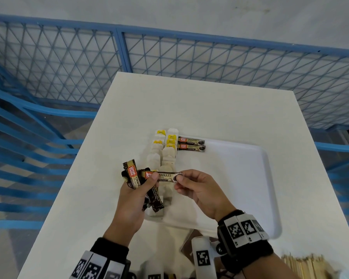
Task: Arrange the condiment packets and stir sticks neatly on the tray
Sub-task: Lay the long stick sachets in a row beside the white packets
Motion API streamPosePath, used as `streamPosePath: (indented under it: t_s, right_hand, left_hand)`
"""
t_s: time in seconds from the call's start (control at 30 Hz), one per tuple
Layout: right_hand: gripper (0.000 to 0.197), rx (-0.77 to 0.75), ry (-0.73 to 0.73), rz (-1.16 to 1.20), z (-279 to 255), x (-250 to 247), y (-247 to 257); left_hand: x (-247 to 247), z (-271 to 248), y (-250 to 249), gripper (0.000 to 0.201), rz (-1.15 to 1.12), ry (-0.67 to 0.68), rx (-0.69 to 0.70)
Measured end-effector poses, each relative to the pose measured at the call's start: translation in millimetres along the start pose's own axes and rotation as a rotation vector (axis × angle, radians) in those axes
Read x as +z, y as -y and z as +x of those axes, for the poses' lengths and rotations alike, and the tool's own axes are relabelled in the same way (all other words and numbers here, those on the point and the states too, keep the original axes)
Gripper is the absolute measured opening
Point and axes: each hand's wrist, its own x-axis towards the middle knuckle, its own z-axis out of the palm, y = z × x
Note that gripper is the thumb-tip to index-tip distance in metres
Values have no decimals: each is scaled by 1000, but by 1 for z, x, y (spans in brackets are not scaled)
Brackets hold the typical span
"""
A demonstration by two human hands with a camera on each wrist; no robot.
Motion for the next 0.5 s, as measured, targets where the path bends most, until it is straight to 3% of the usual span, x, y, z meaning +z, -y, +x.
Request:
streamPosePath:
  t_s: [0.17, 0.3, 0.5]
  right_hand:
    - [10, -4, -58, -5, 3, -10, 5]
    - [11, -14, -201, 1, 12, -35, 16]
    - [5, -10, -420, -215, 42, -73, 26]
  left_hand:
    - [1, 2, -5, 10, -87, -36, -32]
    - [-6, 7, -11, 10, -130, -67, -91]
    - [-8, 4, -13, 12, -146, -44, -177]
